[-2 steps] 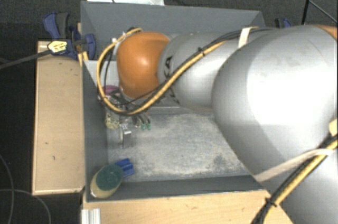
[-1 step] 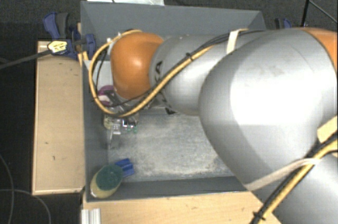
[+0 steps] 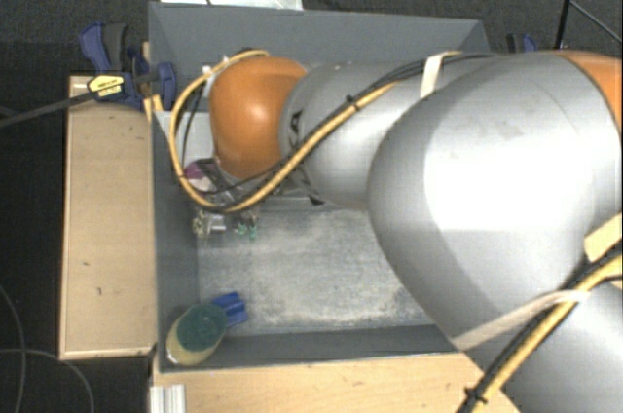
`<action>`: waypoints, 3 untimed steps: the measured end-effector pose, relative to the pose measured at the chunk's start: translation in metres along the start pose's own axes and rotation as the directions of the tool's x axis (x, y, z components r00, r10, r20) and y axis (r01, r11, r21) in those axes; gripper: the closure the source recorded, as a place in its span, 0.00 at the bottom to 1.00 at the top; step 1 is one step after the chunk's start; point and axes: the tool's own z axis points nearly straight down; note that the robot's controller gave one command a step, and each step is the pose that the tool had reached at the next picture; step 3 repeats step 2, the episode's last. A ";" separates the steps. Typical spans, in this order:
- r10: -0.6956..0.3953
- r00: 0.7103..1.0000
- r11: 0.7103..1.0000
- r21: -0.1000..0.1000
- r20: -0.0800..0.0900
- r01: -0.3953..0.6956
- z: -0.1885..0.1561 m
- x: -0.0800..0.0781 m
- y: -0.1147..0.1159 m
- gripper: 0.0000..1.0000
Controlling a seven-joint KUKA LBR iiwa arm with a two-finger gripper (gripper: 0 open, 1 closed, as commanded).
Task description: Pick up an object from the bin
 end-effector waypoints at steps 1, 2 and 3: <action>-0.002 1.000 1.000 0.001 0.002 0.002 -0.008 0.000 0.001 1.00; -0.003 1.000 1.000 -0.003 0.010 0.003 -0.090 -0.003 0.002 1.00; -0.003 1.000 1.000 -0.003 0.010 0.003 -0.090 -0.003 0.002 1.00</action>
Offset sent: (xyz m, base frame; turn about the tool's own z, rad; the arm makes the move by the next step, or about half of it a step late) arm 0.0000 -0.0001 0.0072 0.0000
